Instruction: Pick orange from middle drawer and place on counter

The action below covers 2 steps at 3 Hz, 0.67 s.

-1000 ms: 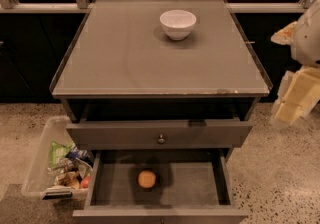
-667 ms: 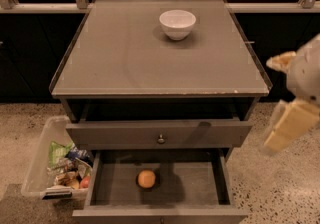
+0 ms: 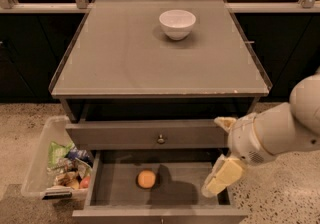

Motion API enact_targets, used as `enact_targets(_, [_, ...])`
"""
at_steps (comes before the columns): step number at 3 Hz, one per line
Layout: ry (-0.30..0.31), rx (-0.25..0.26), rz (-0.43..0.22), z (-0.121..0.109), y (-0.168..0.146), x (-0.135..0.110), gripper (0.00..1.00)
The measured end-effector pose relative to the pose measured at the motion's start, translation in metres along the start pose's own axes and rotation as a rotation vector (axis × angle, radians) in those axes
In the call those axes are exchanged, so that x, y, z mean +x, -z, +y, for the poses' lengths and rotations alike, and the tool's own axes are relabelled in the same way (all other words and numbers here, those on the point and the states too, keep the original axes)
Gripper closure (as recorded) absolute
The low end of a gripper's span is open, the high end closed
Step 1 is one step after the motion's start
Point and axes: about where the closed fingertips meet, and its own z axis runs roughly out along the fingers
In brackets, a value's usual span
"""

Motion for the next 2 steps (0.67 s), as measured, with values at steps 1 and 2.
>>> enact_targets(1, [-0.016, -0.005, -0.007, -0.0012, -0.0136, 0.0072, 0.0])
enact_targets(2, [-0.044, -0.005, -0.035, 0.0022, -0.0205, 0.0155, 0.0])
